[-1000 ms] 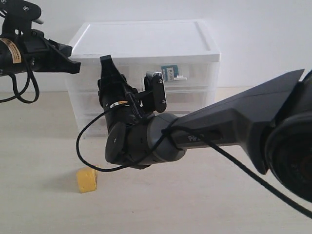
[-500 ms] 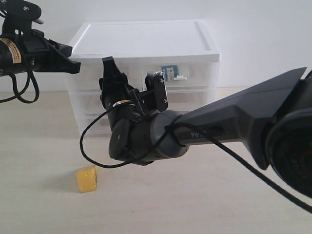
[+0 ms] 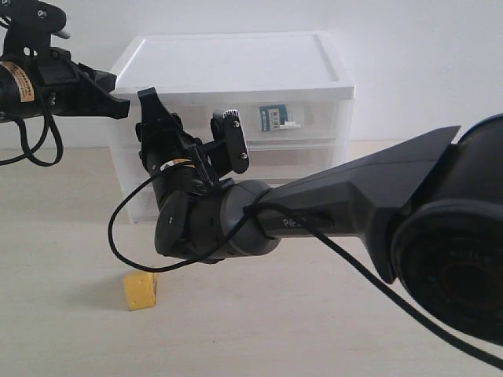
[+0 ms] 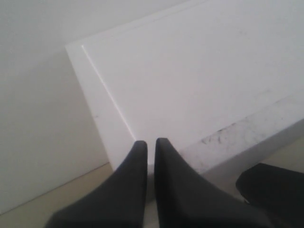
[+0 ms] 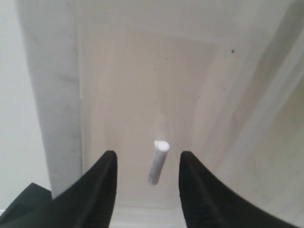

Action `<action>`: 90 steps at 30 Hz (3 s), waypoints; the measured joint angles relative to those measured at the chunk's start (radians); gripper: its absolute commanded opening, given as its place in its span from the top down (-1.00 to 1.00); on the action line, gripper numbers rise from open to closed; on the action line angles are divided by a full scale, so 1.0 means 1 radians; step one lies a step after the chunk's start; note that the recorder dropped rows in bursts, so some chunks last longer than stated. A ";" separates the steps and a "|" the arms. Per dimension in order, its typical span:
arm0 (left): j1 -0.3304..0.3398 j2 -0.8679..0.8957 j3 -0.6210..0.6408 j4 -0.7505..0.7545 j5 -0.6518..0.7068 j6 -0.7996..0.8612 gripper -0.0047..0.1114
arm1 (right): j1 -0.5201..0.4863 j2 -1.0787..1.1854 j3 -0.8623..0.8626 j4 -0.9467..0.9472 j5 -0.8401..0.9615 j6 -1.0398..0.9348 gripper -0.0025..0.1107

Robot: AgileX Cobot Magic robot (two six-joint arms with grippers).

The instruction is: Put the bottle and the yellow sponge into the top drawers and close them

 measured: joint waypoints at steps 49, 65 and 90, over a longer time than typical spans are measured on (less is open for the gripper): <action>0.002 0.006 -0.004 0.000 -0.003 0.004 0.85 | 0.189 -0.192 0.374 0.057 -0.181 -0.031 0.96; 0.002 0.006 -0.004 0.000 -0.003 0.004 0.85 | 0.285 -0.224 0.471 0.109 -0.299 -0.007 0.95; 0.002 0.006 -0.004 0.000 -0.003 0.004 0.85 | 0.316 -0.396 0.781 -0.046 -0.341 -0.299 -0.14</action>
